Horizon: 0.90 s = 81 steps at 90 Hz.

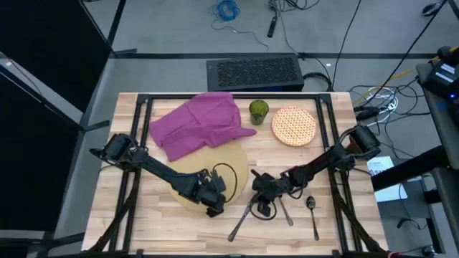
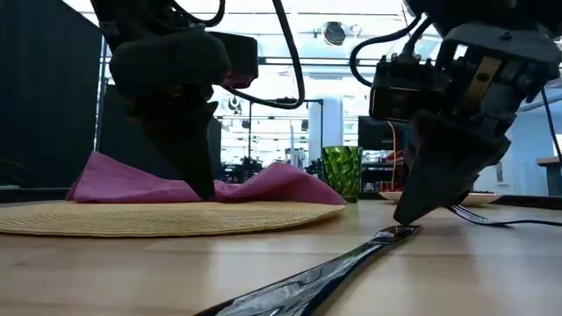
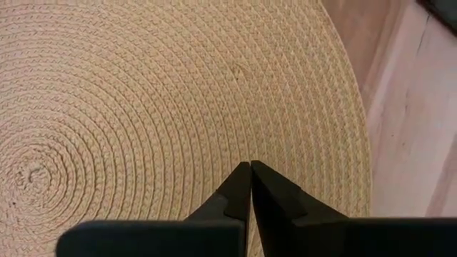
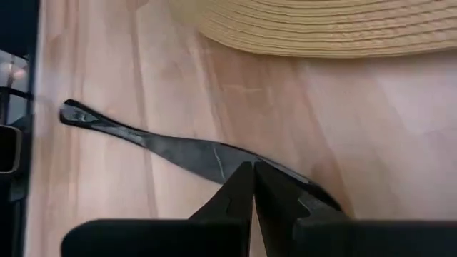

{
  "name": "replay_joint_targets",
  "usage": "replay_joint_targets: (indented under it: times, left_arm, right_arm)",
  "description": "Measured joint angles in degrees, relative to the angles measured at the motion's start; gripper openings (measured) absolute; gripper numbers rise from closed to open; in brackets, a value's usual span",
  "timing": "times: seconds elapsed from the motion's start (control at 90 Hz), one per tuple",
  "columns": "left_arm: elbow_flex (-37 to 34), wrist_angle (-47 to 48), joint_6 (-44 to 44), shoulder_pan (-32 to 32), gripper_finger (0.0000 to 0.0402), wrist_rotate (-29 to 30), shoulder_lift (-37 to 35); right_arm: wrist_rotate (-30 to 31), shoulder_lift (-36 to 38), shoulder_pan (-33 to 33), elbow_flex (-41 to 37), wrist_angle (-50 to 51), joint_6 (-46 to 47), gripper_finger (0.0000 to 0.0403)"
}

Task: Set table place
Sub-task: Adjust the black table knife

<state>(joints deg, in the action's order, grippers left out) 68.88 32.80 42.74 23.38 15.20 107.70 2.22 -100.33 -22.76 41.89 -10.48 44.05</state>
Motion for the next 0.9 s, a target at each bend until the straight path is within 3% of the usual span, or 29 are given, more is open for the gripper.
replay_joint_targets:
  times: [0.522, 0.9]
  left_arm:
    - [0.0, -0.79, -0.01, 0.31, 0.0, 0.0, -0.03]
    - [0.0, -0.74, 0.02, 0.66, 0.0, -0.02, -0.04]
  right_arm:
    - [0.8, 0.35, -0.11, 0.35, 6.99, -0.08, 0.0]
    - [0.82, 6.29, -0.73, 0.13, 23.51, 1.81, 0.0]
